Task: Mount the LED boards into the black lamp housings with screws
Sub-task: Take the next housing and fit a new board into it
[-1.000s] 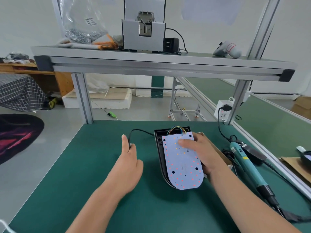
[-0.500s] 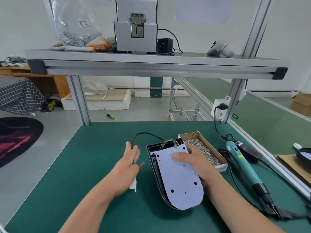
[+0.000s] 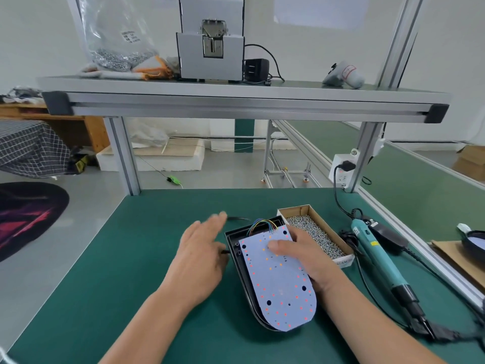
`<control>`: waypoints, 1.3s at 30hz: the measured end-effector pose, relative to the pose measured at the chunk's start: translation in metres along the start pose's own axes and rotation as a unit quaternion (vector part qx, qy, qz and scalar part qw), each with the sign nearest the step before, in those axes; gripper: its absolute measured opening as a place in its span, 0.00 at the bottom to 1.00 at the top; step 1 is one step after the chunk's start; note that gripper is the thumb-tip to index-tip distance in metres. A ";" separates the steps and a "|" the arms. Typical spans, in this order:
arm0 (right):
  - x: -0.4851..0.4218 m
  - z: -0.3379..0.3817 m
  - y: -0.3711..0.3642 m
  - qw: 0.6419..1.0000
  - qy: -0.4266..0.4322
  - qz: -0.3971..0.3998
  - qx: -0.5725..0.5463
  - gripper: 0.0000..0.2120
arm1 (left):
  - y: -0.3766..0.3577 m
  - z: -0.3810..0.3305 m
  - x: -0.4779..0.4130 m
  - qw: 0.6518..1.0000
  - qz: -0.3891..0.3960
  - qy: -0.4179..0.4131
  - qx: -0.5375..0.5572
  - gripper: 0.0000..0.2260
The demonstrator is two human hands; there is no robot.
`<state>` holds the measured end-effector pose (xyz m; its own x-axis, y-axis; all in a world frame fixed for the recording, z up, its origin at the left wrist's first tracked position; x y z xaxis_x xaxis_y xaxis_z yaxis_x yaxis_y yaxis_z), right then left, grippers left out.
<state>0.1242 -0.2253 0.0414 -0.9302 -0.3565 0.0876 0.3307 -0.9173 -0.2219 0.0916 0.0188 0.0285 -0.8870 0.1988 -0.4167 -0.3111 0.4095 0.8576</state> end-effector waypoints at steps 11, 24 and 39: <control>0.002 0.004 -0.002 0.999 0.007 0.033 -0.014 0.20 | -0.005 -0.020 0.006 0.870 0.140 0.125 0.456 0.35; 0.006 0.012 -0.006 0.998 0.055 -0.016 -0.016 0.13 | -0.017 -0.025 0.002 0.899 0.013 0.145 0.413 0.24; -0.001 0.006 -0.008 0.988 0.092 -0.116 -0.043 0.10 | -0.018 -0.031 0.011 0.837 0.080 0.193 0.506 0.20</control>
<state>0.1235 -0.2183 0.0488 -0.9951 -0.0939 -0.0307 0.0988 -0.9493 -0.2985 0.0771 -0.0144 0.0182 -0.9947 0.1000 -0.0250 0.0964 0.9883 0.1180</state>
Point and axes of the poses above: each hand's wrist, its own x-axis away from the middle knuckle, its own y-axis out of the back of the hand, z = x × y, the point moved 1 cm from there along -x, towards the middle knuckle, and after that the axes turned 3 degrees about -z, right-handed, at the moved point
